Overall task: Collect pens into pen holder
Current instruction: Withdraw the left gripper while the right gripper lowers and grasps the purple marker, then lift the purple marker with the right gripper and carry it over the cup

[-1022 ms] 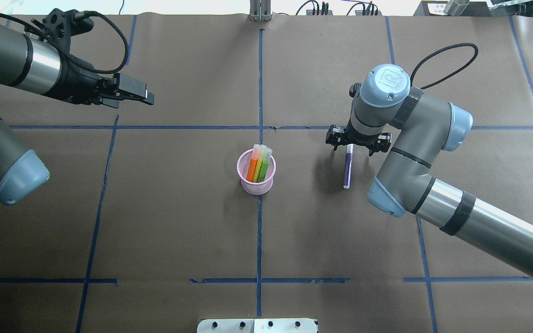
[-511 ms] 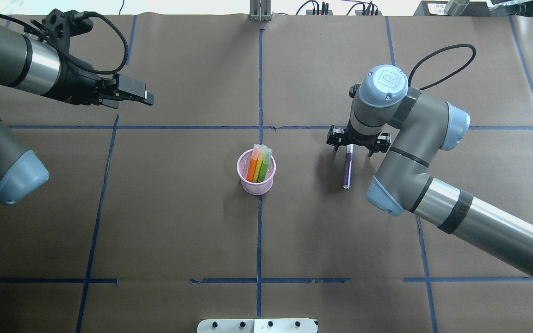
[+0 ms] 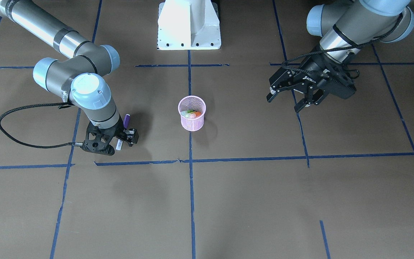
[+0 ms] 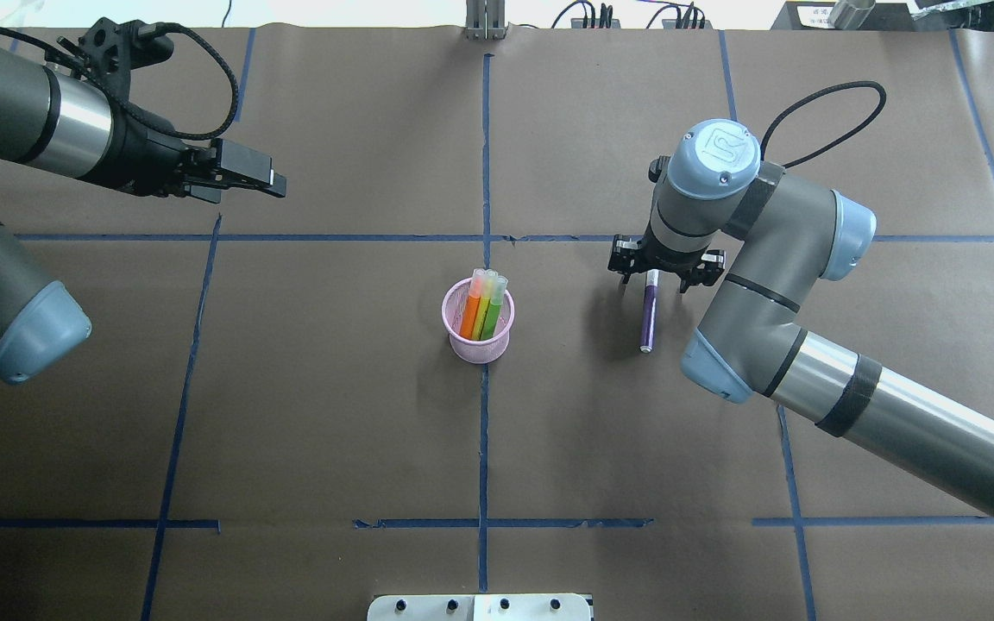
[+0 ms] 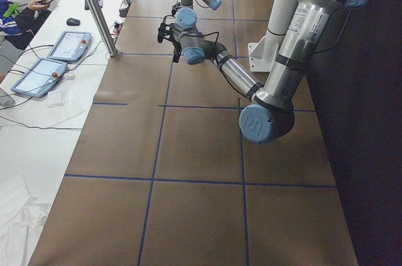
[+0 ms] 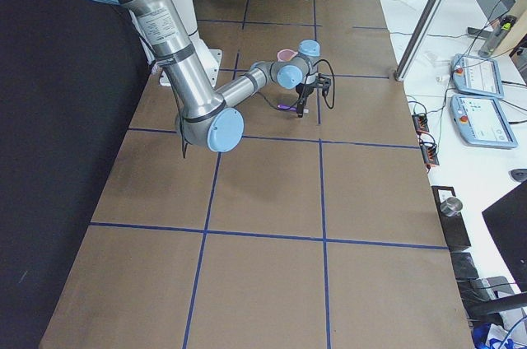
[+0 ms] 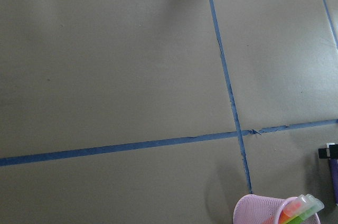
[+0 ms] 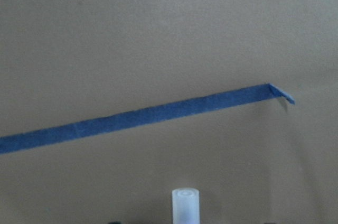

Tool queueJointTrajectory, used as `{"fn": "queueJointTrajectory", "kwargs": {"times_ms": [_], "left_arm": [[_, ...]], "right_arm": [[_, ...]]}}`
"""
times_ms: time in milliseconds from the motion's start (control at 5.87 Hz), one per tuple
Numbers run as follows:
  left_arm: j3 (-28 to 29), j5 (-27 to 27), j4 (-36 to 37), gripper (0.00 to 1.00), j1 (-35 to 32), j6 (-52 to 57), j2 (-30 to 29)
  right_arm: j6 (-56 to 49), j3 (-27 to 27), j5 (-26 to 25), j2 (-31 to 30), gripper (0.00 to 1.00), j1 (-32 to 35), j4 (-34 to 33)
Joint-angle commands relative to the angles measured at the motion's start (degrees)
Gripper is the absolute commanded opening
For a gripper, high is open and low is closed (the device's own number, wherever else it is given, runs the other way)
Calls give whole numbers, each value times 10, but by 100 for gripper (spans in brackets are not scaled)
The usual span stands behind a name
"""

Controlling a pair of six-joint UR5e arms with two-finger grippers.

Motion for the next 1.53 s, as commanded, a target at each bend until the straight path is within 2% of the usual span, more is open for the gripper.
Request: {"fn": "queueJointTrajectory", "kwargs": {"times_ms": [0,341,681,1022,1362], "left_arm": [[0,1,0,100,0,0,0],[0,1,0,100,1,0,0],[2,1,0,100,1,0,1],[3,1,0,100,2,0,1],[0,-1,0,100,1,0,5]], "right_arm": [[-3,1,3,0,44,-1,2],[-8,2,3,0,15,-1,2],[6,22,3,-1,1,1,-1],[-1,37,18,0,0,3,1],[-2,130,-15,0,0,10,1]]}}
